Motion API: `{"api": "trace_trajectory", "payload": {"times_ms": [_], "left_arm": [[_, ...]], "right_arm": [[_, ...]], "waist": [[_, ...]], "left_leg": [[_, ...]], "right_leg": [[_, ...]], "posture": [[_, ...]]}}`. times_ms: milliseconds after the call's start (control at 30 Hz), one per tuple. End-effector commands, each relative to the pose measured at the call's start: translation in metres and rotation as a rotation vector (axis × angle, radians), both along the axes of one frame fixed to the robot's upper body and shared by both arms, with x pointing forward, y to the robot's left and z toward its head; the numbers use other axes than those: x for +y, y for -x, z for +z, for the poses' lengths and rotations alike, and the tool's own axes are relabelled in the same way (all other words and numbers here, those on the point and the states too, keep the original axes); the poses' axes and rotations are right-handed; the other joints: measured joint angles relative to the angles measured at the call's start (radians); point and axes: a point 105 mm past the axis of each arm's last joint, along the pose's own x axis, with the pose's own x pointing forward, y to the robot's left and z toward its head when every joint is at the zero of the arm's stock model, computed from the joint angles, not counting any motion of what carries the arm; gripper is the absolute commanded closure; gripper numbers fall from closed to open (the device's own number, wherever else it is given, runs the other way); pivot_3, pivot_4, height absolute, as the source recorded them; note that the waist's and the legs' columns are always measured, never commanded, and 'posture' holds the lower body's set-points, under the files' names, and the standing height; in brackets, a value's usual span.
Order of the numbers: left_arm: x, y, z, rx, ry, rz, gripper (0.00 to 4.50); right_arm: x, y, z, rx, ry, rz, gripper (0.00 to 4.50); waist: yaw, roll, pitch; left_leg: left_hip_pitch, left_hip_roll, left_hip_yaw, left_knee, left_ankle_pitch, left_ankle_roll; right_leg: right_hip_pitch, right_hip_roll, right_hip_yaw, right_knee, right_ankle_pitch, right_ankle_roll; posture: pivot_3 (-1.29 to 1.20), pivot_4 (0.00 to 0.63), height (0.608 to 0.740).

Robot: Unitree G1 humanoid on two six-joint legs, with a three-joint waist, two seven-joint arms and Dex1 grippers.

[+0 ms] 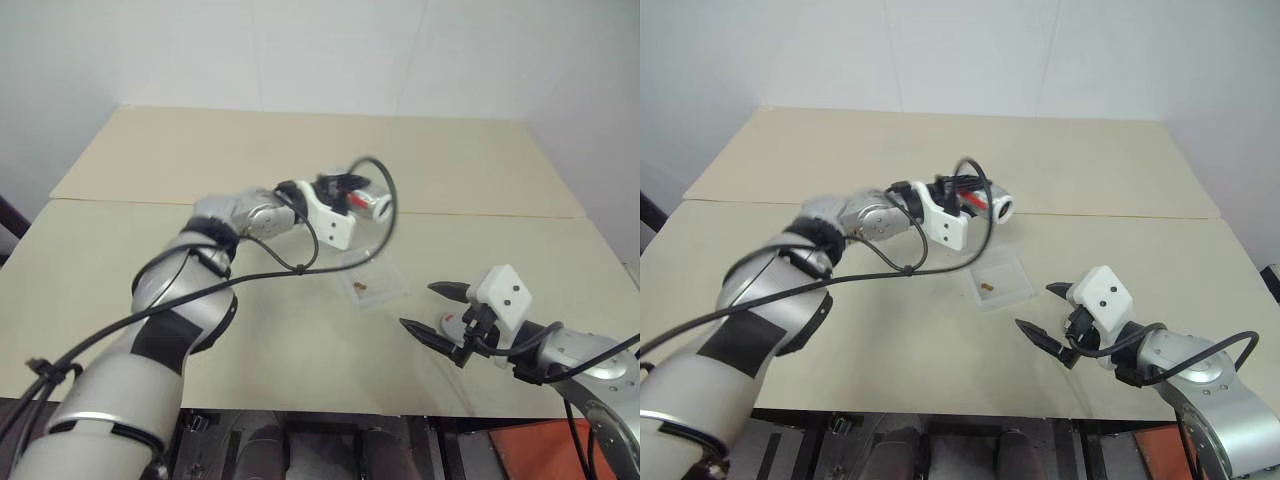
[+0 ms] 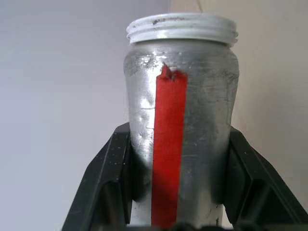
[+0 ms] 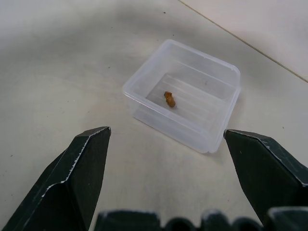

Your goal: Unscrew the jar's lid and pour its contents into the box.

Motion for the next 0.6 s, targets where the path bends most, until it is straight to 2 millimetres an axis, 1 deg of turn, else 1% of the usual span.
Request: {"api": "trace_trajectory", "payload": {"times_ms": [33,100,133,167,200,233,300,367,433,533,600], "left_arm": [[0.014,-0.002,0.032,0.245,0.375,-0.048,2.5],[0.025,0.0,0.033,0.363,0.566,-0.073,2.5],[0.029,0.003,0.034,0.4,0.628,-0.085,2.5],[0.036,0.006,0.035,0.44,0.731,-0.077,2.5],[0.041,0.011,0.036,0.472,0.8,-0.072,2.5],[0.048,0.018,0.033,0.499,0.873,-0.048,2.5],[0.055,0.04,0.017,0.467,0.829,-0.004,2.5],[0.057,0.053,0.008,0.503,0.857,0.034,2.5],[0.065,0.056,-0.001,0.543,0.95,0.126,2.5],[0.075,0.059,-0.022,0.519,0.927,0.253,2.5],[0.085,0.058,-0.031,0.527,0.961,0.333,2.5]], "right_arm": [[0.001,-0.003,0.008,-0.034,-0.022,-0.004,0.05],[0.002,-0.005,0.008,-0.033,-0.029,-0.003,0.05],[0.002,-0.005,0.008,-0.032,-0.03,-0.003,0.05],[0.003,-0.006,0.007,-0.03,-0.032,-0.002,0.05],[0.003,-0.006,0.007,-0.029,-0.034,-0.001,0.05],[0.003,-0.007,0.006,-0.024,-0.036,0.002,0.05],[0.005,-0.007,0.004,-0.013,-0.041,0.013,0.05],[0.007,-0.008,0.004,-0.006,-0.045,0.027,0.05],[0.008,-0.009,0.003,0.002,-0.039,0.042,0.05],[0.009,-0.012,0.003,0.007,-0.035,0.057,0.05],[0.009,-0.014,0.003,0.009,-0.034,0.065,0.05]], "waist": [[-0.005,0.0,0.0],[-0.01,0.0,0.0],[-0.015,0.0,0.0],[-0.018,0.0,0.0],[-0.022,0.0,0.0],[-0.025,0.001,0.0],[-0.038,0.001,-0.001],[-0.041,0.001,-0.001],[-0.034,0.001,-0.001],[-0.023,0.001,-0.001],[-0.022,0.001,0.0]], "left_leg": [[-0.001,0.0,0.0,0.001,0.0,0.0],[-0.002,0.0,-0.001,0.005,-0.001,0.002],[-0.002,0.0,-0.002,0.005,-0.001,0.002],[-0.001,0.0,-0.002,0.005,-0.002,0.003],[-0.001,0.0,-0.003,0.005,-0.002,0.003],[-0.001,0.001,-0.003,0.006,-0.002,0.003],[0.001,0.001,-0.007,0.005,-0.002,0.004],[0.003,0.001,-0.009,0.005,-0.002,0.004],[0.004,0.0,-0.009,0.006,-0.002,0.004],[0.006,-0.001,-0.009,0.009,-0.002,0.003],[0.013,0.0,-0.006,0.01,-0.002,0.003]], "right_leg": [[0.0,0.0,0.0,0.003,0.0,0.0],[0.0,0.0,0.0,0.007,0.0,0.0],[0.0,0.0,0.0,0.007,0.0,0.0],[0.001,0.0,0.0,0.008,0.0,0.0],[0.001,0.0,0.001,0.008,0.0,0.0],[0.001,0.0,0.001,0.008,0.0,0.0],[0.0,0.0,0.004,0.01,0.0,0.0],[0.001,0.001,0.006,0.011,0.0,0.0],[0.001,0.0,0.006,0.013,0.0,0.0],[0.003,0.0,0.006,0.012,0.0,0.0],[0.012,0.001,0.005,0.012,0.001,-0.001]], "posture": [[0.0,0.15,0.74],[0.0,0.15,0.74],[0.0,0.15,0.74],[0.0,0.15,0.74],[0.0,0.15,0.74],[0.0,0.15,0.74],[0.0,0.15,0.74],[0.0,0.15,0.74],[0.0,0.15,0.74],[0.0,0.15,0.74],[0.0,0.15,0.74]]}}
